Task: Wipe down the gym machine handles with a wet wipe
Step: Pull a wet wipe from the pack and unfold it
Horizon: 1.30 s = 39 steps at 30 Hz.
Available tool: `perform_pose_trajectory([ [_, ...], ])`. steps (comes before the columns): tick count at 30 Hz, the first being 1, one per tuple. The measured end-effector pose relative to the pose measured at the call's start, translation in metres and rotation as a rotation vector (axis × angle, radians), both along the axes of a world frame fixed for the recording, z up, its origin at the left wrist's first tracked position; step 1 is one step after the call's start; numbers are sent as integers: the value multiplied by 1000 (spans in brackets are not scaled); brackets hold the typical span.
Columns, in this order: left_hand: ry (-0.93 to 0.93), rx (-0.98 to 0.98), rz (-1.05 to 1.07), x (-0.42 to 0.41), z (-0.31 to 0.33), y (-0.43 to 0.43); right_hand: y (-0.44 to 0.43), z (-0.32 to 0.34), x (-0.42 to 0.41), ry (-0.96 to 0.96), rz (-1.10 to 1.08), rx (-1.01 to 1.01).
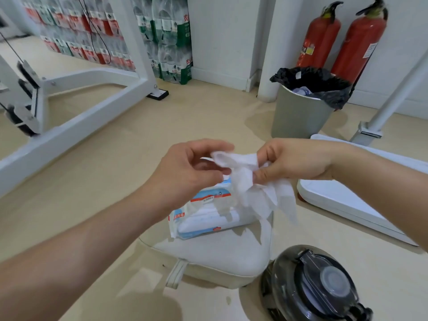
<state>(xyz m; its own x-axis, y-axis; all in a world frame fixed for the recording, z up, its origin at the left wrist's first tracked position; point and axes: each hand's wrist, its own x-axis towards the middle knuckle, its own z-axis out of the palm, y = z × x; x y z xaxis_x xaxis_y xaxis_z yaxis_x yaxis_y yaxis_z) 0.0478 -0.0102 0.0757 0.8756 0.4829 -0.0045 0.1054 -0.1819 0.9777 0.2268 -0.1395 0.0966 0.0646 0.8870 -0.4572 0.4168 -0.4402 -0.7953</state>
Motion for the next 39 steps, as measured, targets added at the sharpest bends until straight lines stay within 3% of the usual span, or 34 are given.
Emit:
perform_pose_trajectory([
  [2,68,300,33,0,-12,9,1,-5,2,-128,-95,46],
  [4,220,585,-56,-1,-26,12,3,-8,3,-133,-202,65],
  [7,394,685,-270,-3,-38,10,7,-16,0,-86,-288,80],
  [11,365,837,-332,2,-38,14,13,-27,-14,-242,-315,147],
  [15,357,979,-312,-3,-31,19,16,-18,-20,-484,-77,24],
  [17,294,997,-293,-8,-27,27,19,-13,-26,-552,39,-23],
  [22,124,931,-203,-19,-32,35,34,-15,-55,-817,169,159],
  [27,-24,859,-144,-25,-41,30,62,-28,-66,-551,-12,67],
  [30,-54,870,-155,-29,-47,30,67,-38,-64,-539,-51,7],
  [35,-175,769,-78,-25,-41,24,68,-55,-77,-948,-48,111],
  [37,-154,720,-49,-20,-40,26,67,-58,-76,-878,-47,108],
  [39,-38,690,-13,-20,-45,32,63,-50,-64,-621,-48,73],
])
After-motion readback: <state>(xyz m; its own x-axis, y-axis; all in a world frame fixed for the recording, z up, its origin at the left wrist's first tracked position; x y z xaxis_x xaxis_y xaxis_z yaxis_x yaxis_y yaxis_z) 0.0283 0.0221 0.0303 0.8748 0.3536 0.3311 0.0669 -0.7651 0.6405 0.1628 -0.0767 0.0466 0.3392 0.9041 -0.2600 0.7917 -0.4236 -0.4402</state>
